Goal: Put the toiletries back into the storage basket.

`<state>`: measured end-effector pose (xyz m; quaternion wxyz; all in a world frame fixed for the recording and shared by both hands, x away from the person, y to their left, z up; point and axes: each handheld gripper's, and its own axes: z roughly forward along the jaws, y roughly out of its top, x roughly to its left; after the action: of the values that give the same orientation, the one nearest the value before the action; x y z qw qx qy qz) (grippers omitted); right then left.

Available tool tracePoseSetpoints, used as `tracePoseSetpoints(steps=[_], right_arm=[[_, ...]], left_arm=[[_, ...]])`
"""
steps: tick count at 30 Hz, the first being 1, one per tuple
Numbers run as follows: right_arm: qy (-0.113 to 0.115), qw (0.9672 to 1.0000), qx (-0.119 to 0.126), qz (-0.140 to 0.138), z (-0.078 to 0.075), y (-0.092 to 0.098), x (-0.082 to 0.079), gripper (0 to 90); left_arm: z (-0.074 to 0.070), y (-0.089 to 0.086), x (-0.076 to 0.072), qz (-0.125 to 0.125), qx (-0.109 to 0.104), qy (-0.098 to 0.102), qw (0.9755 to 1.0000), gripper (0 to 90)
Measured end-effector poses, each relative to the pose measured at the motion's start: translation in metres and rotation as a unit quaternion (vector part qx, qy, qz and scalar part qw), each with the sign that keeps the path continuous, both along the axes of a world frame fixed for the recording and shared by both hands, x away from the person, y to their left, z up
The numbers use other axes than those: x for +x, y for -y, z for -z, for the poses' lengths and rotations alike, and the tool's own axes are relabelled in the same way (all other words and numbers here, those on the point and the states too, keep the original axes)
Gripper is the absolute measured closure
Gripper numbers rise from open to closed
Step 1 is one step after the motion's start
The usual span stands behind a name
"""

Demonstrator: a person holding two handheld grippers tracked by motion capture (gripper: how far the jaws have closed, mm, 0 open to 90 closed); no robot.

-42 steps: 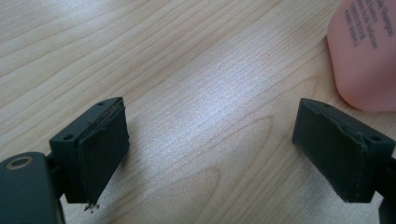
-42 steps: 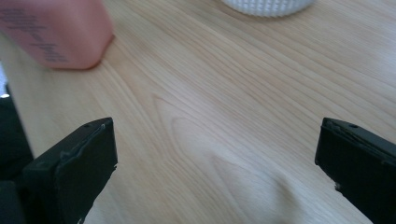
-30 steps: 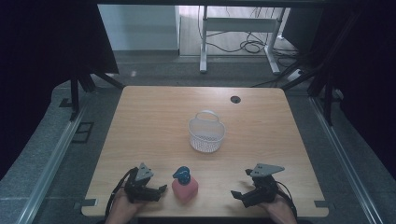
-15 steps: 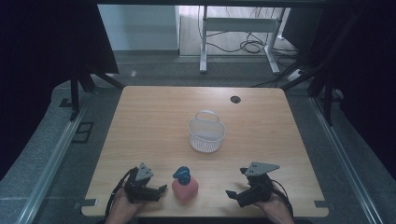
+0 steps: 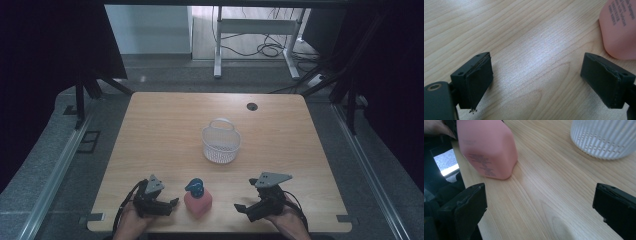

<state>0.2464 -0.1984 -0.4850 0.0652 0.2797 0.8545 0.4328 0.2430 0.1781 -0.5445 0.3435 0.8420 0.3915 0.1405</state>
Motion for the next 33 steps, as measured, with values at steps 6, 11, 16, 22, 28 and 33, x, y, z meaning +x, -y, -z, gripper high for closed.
tracePoseSetpoints(steps=[6, 11, 16, 22, 28, 33], right_arm=[[0.002, 0.9999, 0.002, -0.014, -0.004, -0.011, 0.001, 1.5], [0.007, 0.9997, 0.001, -0.024, -0.008, -0.020, 0.000, 4.8], [0.009, 0.9994, 0.008, -0.032, -0.012, -0.027, 0.001, 8.2], [0.014, 0.9989, 0.009, -0.043, -0.017, -0.037, 0.001, 12.9], [0.017, 0.9979, 0.014, -0.061, -0.023, -0.050, 0.002, 14.1], [0.014, 0.9971, 0.015, -0.073, -0.027, -0.058, 0.002, 17.5]], left_arm=[[0.000, 0.000, 0.000, 0.001, 0.002, 0.000, 1.0000, 10.4], [0.000, 0.000, 0.000, 0.001, 0.002, -0.001, 1.0000, 10.4], [0.000, 0.000, 0.000, 0.002, 0.003, -0.001, 1.0000, 10.4], [0.000, 0.000, 0.000, 0.001, 0.001, 0.000, 1.0000, 10.4], [0.000, 0.000, 0.000, 0.002, 0.002, -0.001, 1.0000, 10.4], [0.000, 0.000, 0.000, 0.002, 0.003, -0.001, 1.0000, 10.4]])
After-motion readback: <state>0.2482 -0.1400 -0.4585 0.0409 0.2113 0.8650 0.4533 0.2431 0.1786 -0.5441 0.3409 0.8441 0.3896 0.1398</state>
